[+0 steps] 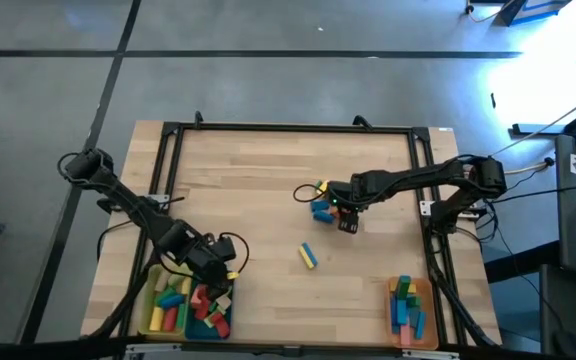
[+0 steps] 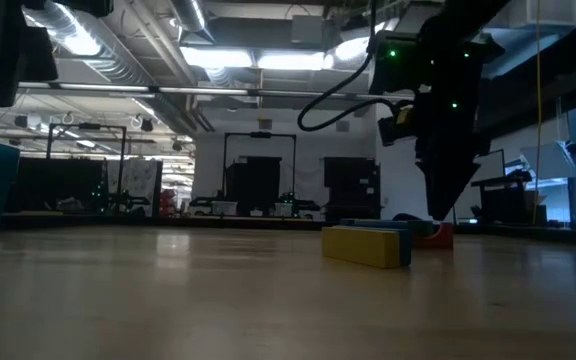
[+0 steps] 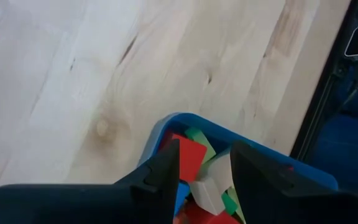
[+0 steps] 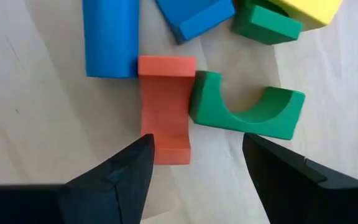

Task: Sort blocks by size
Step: Put the green arch block into the blue bin

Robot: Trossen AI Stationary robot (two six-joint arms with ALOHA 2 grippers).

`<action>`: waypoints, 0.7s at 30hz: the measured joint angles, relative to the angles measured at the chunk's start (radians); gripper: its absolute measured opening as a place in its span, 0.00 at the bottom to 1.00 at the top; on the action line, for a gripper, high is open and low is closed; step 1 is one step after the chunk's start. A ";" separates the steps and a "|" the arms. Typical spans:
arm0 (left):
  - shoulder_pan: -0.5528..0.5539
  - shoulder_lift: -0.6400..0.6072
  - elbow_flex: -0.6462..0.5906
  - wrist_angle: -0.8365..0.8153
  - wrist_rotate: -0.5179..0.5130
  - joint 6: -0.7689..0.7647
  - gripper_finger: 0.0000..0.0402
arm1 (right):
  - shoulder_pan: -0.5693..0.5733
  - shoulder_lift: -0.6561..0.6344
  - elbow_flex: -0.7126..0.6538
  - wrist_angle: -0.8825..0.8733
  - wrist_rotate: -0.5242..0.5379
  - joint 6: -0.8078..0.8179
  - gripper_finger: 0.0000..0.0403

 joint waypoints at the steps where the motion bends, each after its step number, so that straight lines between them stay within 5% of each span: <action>1: 0.000 0.000 0.000 0.000 0.000 0.001 0.30 | 0.000 0.000 0.000 0.000 -0.009 0.000 0.62; 21: -0.001 -0.001 0.000 0.000 0.000 0.000 0.30 | 0.001 -0.003 -0.067 0.129 0.015 -0.002 0.62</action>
